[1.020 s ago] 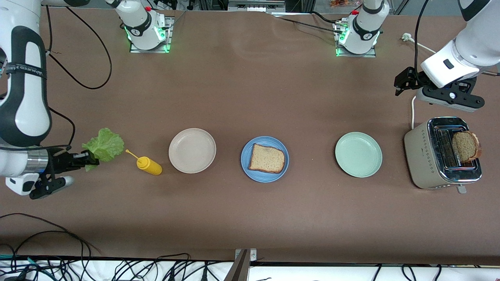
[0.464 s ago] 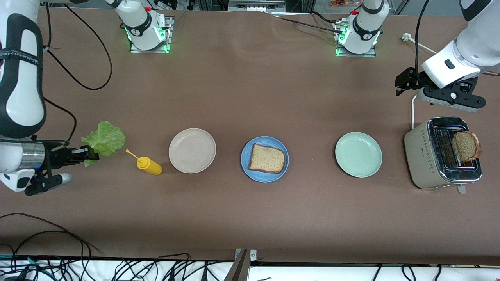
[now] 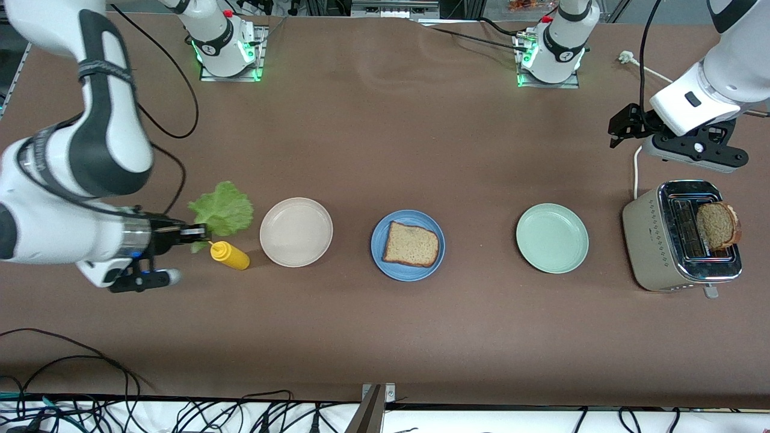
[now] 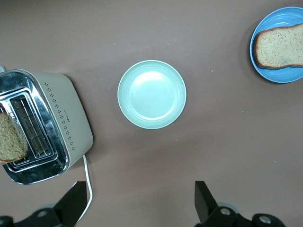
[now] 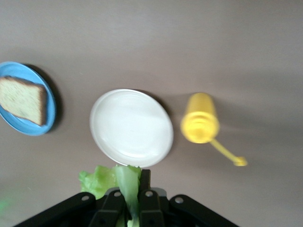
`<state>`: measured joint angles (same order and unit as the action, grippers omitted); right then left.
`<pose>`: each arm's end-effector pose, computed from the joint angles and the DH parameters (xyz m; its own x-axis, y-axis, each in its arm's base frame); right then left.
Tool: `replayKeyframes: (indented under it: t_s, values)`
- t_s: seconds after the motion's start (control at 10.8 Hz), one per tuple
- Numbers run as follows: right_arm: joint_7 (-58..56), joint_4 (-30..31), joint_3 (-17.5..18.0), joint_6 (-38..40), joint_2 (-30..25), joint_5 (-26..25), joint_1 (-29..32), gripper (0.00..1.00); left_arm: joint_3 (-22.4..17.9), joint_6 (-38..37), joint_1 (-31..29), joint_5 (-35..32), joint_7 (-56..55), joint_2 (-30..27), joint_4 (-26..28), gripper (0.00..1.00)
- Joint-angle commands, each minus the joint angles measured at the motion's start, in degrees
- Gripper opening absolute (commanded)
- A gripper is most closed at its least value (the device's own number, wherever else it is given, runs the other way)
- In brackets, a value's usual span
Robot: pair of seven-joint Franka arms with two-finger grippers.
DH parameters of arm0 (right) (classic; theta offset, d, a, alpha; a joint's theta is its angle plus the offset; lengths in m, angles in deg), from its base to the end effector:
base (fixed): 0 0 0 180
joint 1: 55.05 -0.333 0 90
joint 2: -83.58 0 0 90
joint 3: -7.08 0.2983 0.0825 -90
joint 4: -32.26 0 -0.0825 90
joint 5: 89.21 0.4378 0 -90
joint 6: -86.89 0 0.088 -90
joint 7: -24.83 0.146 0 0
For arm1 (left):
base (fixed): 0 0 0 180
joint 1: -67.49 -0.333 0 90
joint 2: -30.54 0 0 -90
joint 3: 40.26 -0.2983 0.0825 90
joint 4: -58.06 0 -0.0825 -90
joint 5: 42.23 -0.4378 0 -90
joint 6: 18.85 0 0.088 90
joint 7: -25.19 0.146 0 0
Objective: Make sandwich in blue plate with both arms
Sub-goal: 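Lift the lettuce leaf and carry it toward the blue plate, then lower the lettuce onto the bread and open the right gripper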
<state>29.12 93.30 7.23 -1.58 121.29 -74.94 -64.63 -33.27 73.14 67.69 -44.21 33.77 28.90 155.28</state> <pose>0.7373 0.1630 0.3787 0.9756 0.1002 -0.1955 0.0534 -0.9714 -0.2312 0.5923 -0.0704 0.5218 0.9598 -0.2723 -0.0678 -0.2746 -0.9611 -0.0281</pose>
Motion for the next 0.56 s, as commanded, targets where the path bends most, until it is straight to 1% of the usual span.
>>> replayKeyframes:
  t_s: [0.0,0.28,0.46]
  values:
    - [13.35,-1.27,-0.33,-4.50,0.43,0.84,-7.01,0.00,0.14,-0.59,-0.29,0.58,0.38,0.58,-1.33,1.00]
    - [22.84,-1.27,-0.24,-9.77,0.78,1.28,-12.54,0.00,0.14,-0.59,-0.29,0.58,0.38,0.58,-1.33,1.00]
    - [29.00,-1.27,1.33,-16.26,2.62,1.28,-16.06,0.00,0.14,-0.59,-0.29,0.58,0.38,0.58,-1.25,1.00]
